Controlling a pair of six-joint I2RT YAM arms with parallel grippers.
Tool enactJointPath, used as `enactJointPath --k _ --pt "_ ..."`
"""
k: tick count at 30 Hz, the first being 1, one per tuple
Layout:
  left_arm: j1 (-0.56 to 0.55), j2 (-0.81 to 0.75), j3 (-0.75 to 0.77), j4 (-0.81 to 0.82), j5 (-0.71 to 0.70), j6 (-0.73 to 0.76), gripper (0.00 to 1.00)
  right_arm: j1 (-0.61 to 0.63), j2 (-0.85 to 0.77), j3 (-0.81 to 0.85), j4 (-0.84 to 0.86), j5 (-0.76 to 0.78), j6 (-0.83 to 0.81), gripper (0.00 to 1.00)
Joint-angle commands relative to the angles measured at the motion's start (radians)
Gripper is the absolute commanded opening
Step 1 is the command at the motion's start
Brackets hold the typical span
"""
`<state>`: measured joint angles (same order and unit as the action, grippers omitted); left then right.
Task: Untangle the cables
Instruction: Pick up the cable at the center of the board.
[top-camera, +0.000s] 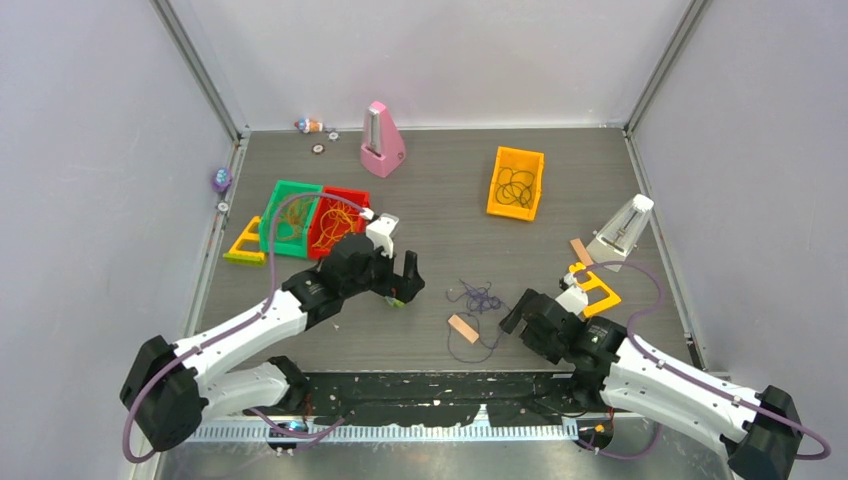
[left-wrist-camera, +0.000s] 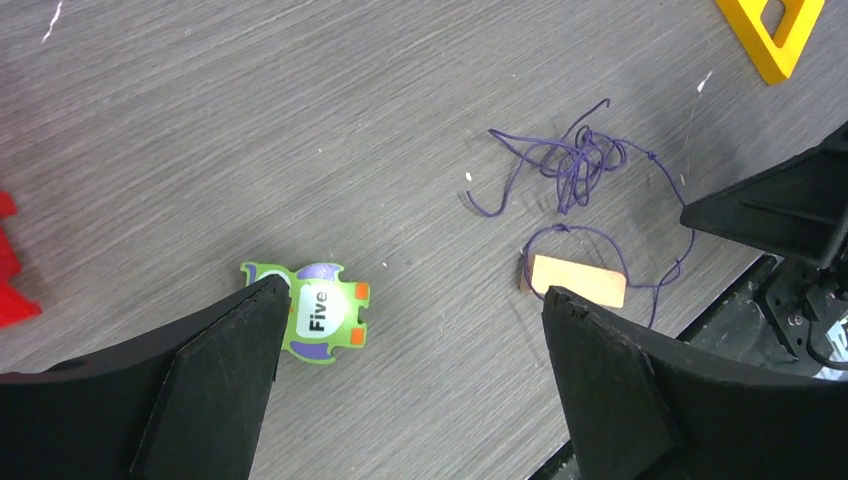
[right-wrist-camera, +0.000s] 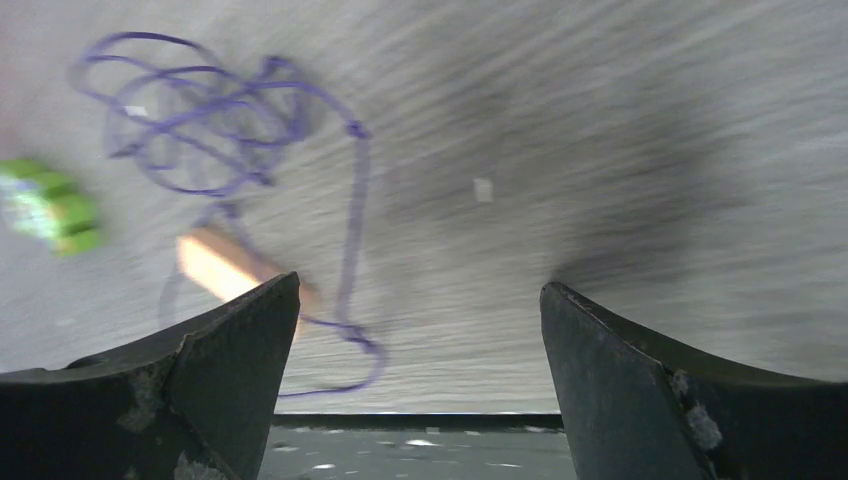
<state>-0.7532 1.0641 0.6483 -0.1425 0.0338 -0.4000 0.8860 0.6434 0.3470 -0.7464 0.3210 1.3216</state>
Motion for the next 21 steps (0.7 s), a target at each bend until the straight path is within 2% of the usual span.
enactJointPath --k 1,7,12,18,21 --pt "-0.005 0.051 0.058 0.083 -0.011 0.049 0.99 -0.002 0.010 -0.049 0.204 -0.011 0.146 0.95" --pt "-0.003 0.281 0.242 -0.042 0.018 0.007 0.97 -0.002 0.064 -0.114 0.385 0.006 0.180 0.95" --pt "-0.003 0.390 0.273 0.040 0.161 -0.045 0.93 -0.002 0.188 -0.100 0.486 -0.008 0.177 0.95" --pt "0.024 0.533 0.304 0.160 0.332 -0.156 0.91 -0.006 0.345 0.036 0.388 0.068 0.188 0.95" --pt "0.051 0.641 0.339 0.221 0.418 -0.280 0.83 -0.024 0.436 0.130 0.318 0.082 0.209 0.95"
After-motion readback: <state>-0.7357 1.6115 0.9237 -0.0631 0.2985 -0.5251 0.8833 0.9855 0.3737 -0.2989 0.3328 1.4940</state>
